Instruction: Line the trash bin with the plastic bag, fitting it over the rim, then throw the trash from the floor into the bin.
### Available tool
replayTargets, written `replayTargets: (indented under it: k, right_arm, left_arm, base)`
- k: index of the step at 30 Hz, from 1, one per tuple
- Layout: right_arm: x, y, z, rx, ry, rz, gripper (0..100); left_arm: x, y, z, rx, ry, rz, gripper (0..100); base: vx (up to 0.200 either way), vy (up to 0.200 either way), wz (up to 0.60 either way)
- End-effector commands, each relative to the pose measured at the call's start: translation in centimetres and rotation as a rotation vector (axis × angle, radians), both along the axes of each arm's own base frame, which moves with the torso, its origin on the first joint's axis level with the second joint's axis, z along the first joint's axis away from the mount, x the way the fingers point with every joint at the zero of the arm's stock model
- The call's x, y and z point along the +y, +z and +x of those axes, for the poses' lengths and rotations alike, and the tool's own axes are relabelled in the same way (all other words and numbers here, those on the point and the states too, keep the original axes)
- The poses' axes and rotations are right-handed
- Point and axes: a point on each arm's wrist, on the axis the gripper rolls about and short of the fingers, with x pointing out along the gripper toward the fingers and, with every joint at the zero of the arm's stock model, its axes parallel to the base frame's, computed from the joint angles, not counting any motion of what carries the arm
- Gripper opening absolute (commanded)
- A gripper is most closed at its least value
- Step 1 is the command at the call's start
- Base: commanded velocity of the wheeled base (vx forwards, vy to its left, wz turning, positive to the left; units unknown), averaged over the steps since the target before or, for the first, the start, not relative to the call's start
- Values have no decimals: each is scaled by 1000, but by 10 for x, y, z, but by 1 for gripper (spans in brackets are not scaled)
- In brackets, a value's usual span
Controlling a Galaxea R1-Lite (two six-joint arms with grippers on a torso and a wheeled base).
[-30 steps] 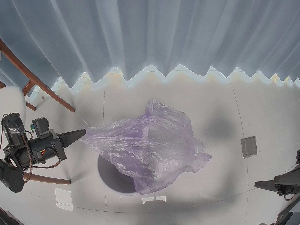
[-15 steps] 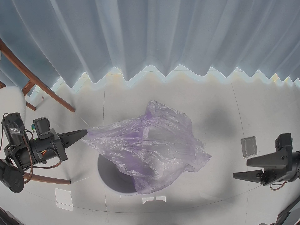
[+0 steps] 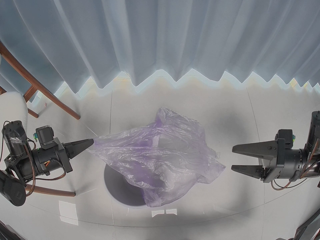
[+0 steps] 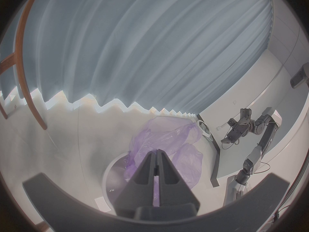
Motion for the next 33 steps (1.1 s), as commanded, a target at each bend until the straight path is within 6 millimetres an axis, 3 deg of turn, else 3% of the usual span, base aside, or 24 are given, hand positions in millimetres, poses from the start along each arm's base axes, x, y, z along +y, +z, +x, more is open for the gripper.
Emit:
replayTargets:
  k: [1,10,21,22,33]
  right_arm:
    - [21,-14,12,15,10,-30,100]
    - [55,-33,25,-20,-4,-55,100]
    - [70,-49,40,-89,-50,-88,100]
    - [71,-49,42,-99,-56,-85,0]
    - [88,-55,65,-163,-115,-55,0]
  left_arm:
    - [0,1,1,-2,0,-1,0]
    - [0,0,1,0,0,-1,0]
    - [0,0,1,-1,2,-1,0]
    - [0,0,1,-1,2,-1,0]
    - [0,0,1,1,3,-2,0]
  base:
    - [0,0,0]
    - [0,0,0]
    - [0,0,0]
    - [0,0,0]
    - [0,0,0]
